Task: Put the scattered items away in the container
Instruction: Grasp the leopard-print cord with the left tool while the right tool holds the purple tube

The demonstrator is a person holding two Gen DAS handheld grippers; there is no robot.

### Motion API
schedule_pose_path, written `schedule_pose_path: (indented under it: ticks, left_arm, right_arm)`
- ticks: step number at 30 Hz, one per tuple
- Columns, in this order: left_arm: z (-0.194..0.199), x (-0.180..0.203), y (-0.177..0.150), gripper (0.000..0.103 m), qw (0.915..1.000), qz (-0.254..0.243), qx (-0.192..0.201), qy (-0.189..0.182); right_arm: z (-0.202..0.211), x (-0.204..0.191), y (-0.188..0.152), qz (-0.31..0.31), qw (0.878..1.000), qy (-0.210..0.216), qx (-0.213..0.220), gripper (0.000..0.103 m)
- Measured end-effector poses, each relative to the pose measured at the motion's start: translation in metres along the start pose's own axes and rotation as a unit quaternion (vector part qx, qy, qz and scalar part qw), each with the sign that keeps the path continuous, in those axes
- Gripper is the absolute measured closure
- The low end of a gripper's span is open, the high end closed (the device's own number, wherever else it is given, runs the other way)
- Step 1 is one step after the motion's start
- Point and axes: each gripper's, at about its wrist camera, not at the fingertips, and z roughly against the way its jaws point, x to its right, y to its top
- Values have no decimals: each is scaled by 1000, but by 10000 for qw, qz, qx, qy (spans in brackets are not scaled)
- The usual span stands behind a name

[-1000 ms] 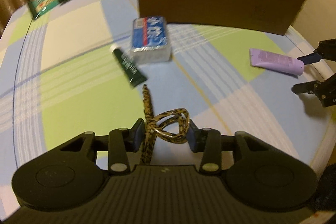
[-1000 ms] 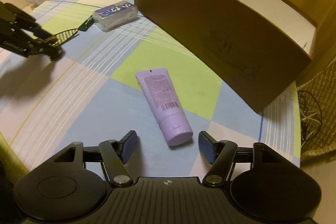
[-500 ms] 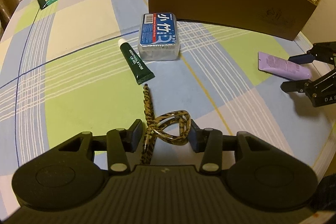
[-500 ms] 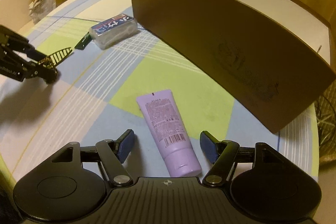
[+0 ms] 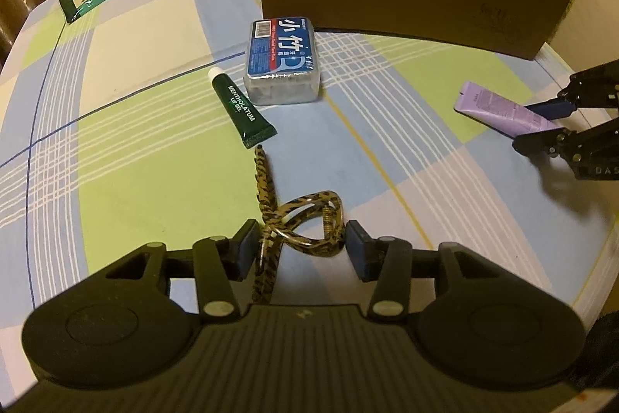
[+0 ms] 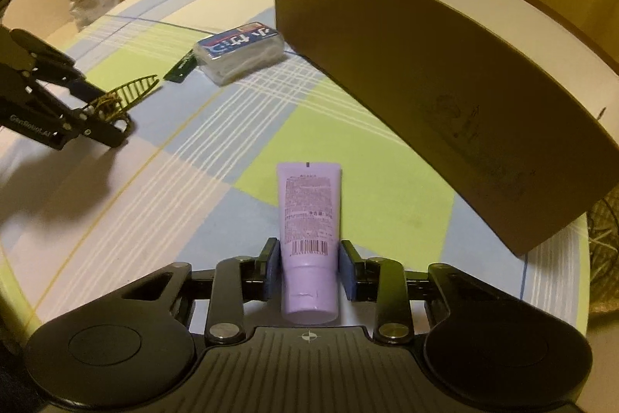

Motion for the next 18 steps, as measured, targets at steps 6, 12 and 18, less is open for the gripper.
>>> schedule_pose_path:
  ticks: [6, 12, 18]
  left_arm:
    - [-2, -2, 2, 60, 10000, 46, 61, 17]
    - [-2, -1, 0, 63, 9999, -42, 157, 19]
    - [2, 0, 0, 66, 9997, -153, 165, 17]
  right_arm:
    - [-3, 2, 1, -368, 9992, -83, 92, 60]
    - [-2, -11, 1, -336, 9993, -118, 116, 73]
    - [-1, -23, 1, -323, 9994, -52, 75, 73]
